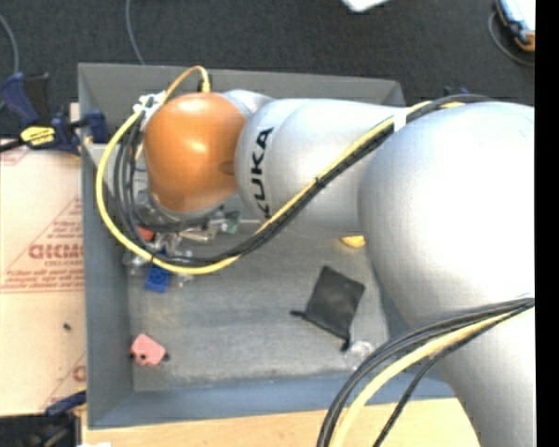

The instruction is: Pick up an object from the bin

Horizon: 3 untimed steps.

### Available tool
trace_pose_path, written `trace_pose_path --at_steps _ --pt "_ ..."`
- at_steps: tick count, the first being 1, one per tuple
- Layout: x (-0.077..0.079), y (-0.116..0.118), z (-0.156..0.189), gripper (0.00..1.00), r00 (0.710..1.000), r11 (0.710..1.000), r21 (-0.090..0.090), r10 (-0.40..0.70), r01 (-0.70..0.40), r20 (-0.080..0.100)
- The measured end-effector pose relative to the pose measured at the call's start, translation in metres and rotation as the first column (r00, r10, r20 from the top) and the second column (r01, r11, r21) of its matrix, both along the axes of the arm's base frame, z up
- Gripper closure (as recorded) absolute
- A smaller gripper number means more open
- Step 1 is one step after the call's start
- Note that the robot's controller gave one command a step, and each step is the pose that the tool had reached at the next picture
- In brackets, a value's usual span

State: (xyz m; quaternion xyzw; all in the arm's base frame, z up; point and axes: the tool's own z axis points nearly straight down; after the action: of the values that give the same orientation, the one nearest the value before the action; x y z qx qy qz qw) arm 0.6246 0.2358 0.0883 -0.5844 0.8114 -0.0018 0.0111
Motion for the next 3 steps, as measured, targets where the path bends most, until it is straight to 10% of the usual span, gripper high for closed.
trace_pose_path --at_steps 3 --pt "0.0 0.0 0.029 1.0 1.0 1.0 0.001 -0.003 0.003 0.001"
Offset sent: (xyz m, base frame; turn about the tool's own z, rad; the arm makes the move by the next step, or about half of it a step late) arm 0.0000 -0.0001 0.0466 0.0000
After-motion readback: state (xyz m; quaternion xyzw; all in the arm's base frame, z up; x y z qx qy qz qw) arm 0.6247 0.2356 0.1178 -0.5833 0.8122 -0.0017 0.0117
